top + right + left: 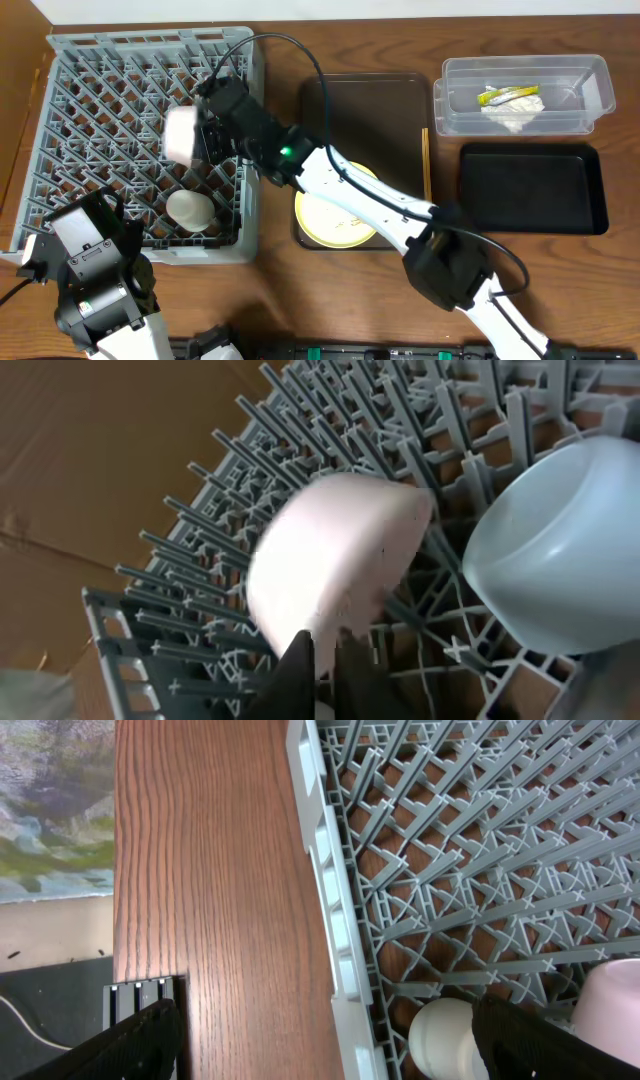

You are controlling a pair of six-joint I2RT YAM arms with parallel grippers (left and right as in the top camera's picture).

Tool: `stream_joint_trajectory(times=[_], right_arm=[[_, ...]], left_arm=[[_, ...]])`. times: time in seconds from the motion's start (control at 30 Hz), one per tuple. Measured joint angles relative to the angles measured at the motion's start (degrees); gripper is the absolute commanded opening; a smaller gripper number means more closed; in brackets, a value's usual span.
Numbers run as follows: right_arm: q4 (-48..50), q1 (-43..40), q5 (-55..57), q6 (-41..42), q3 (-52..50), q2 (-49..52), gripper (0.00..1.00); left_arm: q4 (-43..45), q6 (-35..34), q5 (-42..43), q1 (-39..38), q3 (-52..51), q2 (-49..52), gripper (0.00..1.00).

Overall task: Sort waste into correct bins and load items into the dishwasher
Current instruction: 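Carry the pink bowl with the right gripper over the dish rack, then lower the pink bowl into the rack beside the blue bowl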

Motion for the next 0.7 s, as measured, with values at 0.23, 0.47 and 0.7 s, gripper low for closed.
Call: stream_joint_trajectory(times=[0.23,0.47,0.7], right_arm=[[2.0,0.0,0.1,0.0,0.0,-1.1,0.08],[8.1,0.5,0.1,-0.9,0.0,-1.1,0.11],[11.9,2.9,1.2,-2.1,0.0,0.3,0.13]], left_arm=[[0.0,0.0,0.0,0.0,0.0,0.0,0.94],[0.0,0.0,0.0,0.0,0.0,0.0,0.94],[0.0,0.0,0.0,0.0,0.0,0.0,0.94]])
